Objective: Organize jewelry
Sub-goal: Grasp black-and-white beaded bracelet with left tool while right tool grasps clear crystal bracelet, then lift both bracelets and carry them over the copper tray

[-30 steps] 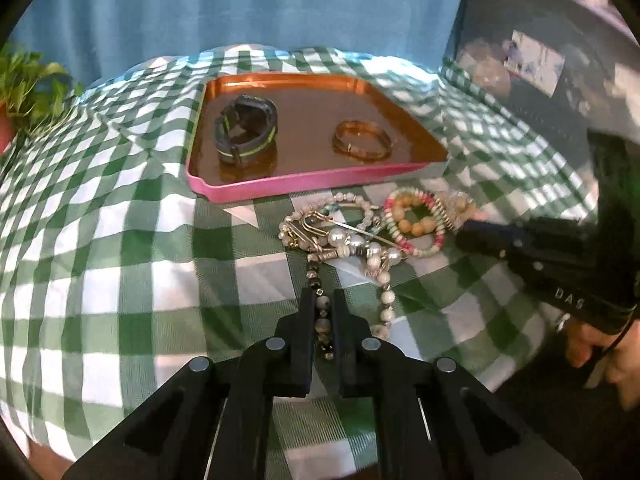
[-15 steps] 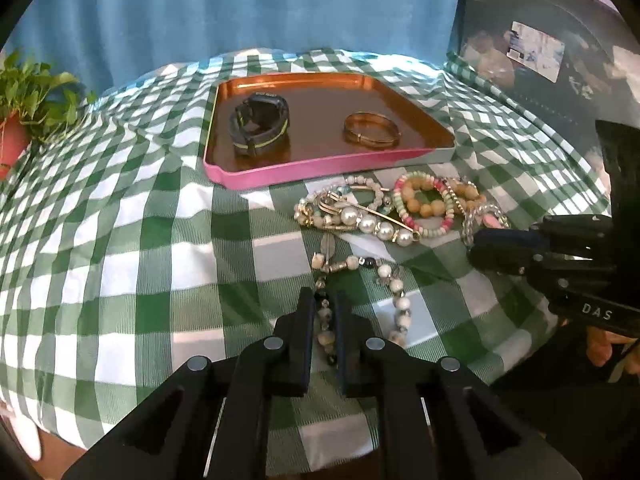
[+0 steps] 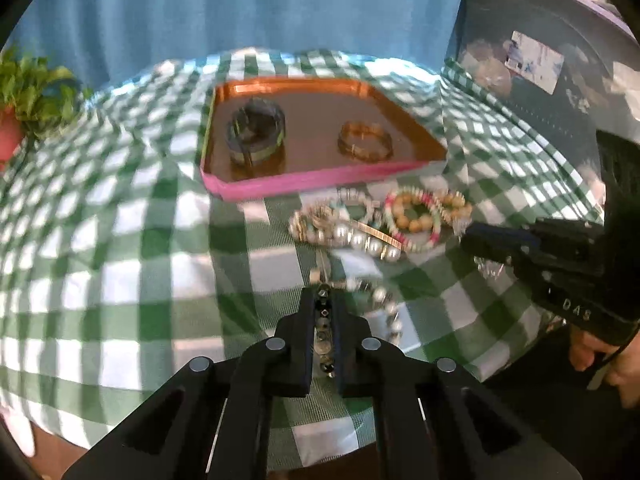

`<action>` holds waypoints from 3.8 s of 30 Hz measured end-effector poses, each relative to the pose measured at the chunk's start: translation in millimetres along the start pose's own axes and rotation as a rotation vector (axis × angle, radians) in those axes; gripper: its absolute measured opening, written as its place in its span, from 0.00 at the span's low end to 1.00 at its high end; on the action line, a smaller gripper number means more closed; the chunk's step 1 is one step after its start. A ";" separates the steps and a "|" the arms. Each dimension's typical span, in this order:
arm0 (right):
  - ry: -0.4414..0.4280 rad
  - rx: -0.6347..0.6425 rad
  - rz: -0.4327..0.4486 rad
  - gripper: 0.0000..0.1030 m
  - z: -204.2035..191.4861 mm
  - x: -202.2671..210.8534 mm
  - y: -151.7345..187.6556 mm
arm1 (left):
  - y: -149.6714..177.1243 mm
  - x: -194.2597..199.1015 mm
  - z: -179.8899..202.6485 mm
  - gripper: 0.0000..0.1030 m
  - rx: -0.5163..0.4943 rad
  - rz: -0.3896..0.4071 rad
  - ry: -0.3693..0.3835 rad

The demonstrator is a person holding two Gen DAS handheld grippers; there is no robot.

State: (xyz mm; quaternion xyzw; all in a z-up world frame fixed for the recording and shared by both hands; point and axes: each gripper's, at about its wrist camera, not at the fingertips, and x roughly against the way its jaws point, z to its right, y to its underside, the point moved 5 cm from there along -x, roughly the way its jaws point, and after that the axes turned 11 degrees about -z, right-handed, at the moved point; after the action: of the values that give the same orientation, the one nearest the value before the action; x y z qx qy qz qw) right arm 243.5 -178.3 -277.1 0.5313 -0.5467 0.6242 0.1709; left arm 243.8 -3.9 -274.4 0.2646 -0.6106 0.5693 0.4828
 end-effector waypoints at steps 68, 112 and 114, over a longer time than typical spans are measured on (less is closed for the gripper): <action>0.002 0.055 0.488 0.06 -60.2 191.4 -138.1 | -135.3 192.8 39.9 0.08 -0.080 0.507 0.020; 0.084 -0.191 0.083 0.06 106.3 -58.0 -154.2 | -179.5 -115.6 -37.0 0.08 0.087 -0.010 0.049; 0.112 -0.196 0.045 0.06 110.4 -66.2 -150.7 | -177.4 -119.0 -38.3 0.08 0.095 -0.008 0.044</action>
State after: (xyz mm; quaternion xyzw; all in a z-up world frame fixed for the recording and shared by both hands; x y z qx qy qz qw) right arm 440.8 -197.5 -275.8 0.4637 -0.6066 0.6001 0.2385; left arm 456.6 -32.0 -306.8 0.2770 -0.5712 0.6012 0.4853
